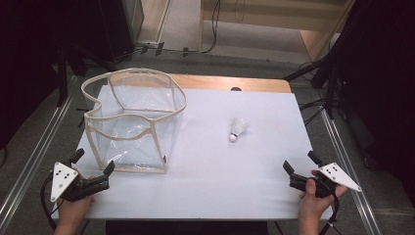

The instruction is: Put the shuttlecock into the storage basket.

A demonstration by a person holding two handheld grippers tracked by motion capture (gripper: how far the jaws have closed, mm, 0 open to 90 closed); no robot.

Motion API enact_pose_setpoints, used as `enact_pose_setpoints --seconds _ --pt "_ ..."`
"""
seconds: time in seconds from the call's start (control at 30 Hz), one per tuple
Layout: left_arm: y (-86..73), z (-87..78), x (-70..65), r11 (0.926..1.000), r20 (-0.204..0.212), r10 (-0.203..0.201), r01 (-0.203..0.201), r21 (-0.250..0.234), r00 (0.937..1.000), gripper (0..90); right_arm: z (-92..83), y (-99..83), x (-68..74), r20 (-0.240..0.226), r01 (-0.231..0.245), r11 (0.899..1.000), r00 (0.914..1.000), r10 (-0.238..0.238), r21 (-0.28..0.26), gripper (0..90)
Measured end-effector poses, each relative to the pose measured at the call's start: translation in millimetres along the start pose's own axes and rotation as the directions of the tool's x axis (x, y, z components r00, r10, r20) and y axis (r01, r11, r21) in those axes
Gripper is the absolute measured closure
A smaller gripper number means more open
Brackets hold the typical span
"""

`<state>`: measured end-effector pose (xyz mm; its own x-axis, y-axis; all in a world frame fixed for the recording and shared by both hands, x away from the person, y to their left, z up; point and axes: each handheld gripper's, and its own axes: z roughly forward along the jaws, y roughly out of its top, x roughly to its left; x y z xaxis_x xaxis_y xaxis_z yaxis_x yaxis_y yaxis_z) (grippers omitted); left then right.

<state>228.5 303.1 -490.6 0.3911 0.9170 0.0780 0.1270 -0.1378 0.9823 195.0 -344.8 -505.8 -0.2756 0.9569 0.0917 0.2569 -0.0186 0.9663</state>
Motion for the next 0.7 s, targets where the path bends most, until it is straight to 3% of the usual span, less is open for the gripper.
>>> enact_pose_setpoints --seconds 0.1,0.17,0.33,0.53,0.7 --pt "-0.3 -0.1 -1.2 0.9999 -0.001 0.007 -0.007 0.008 1.0 0.0 3.7 1.4 3.1 0.001 0.002 1.0 1.0 -0.002 0.01 0.0" --pt "-0.6 -0.4 -1.5 0.9999 0.002 0.006 -0.006 0.01 1.0 0.0 6.1 5.3 7.2 0.017 0.038 0.999 0.9991 -0.038 0.028 0.0" --pt "-0.8 0.6 -2.9 0.9997 -0.002 0.016 -0.016 0.017 0.9999 0.0 8.6 11.0 9.4 -0.016 0.01 0.999 0.9998 -0.009 0.051 0.0" --pt "-1.0 0.0 -1.8 0.9999 -0.005 0.002 -0.002 0.014 1.0 0.0 11.1 23.0 13.3 0.001 0.046 0.997 0.999 -0.046 0.066 0.0" --pt "-1.3 -0.5 -2.5 0.9999 -0.006 0.007 -0.007 0.013 1.0 0.0 16.9 33.1 17.8 -0.032 0.071 0.995 0.9971 -0.069 0.072 0.0"
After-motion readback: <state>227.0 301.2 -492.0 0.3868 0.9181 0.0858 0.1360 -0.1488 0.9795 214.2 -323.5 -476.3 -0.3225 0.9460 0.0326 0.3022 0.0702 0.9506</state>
